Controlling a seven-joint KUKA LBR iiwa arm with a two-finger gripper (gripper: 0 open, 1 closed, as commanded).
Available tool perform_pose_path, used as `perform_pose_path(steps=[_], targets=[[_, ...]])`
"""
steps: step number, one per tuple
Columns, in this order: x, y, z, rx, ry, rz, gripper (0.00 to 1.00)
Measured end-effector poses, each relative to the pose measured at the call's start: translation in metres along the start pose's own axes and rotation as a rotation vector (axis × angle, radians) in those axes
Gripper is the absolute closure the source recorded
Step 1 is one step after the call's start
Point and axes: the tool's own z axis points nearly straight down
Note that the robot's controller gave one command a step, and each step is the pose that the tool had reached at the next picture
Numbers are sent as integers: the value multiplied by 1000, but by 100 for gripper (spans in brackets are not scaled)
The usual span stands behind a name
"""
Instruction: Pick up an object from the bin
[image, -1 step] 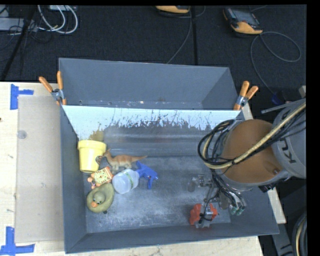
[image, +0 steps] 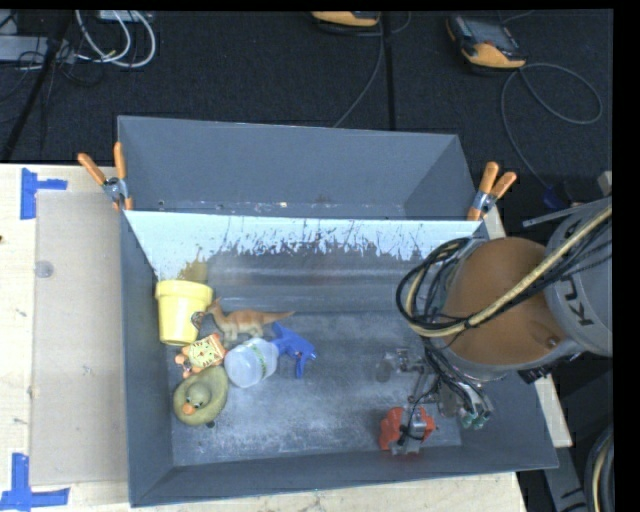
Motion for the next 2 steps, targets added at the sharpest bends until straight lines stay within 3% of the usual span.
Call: perform_pose_path(steps=[1, 2], targets=[[-2, -9, -13, -1, 3, -91, 0], [-19, -69, 48, -3, 9, -86, 100]])
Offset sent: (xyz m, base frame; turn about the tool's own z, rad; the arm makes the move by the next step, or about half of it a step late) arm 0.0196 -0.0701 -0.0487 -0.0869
